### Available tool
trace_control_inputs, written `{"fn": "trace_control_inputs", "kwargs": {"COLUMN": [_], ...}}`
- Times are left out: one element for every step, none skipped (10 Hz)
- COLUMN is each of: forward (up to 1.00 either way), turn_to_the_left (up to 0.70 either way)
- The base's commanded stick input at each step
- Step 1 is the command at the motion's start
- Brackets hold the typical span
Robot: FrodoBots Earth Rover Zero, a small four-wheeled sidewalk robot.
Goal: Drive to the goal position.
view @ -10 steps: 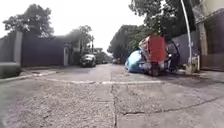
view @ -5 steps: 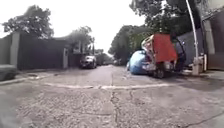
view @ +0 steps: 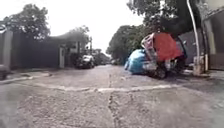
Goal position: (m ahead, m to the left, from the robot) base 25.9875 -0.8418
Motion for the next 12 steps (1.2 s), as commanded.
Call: {"fn": "trace_control_inputs", "kwargs": {"forward": [1.00, 1.00, 1.00, 1.00, 1.00, 1.00, 1.00, 1.00, 1.00, 1.00, 1.00, 1.00], "turn_to_the_left": [0.00, 0.00, 0.00, 0.00, 0.25, 0.27, 0.27, 0.27, 0.27, 0.02, 0.00, 0.00]}}
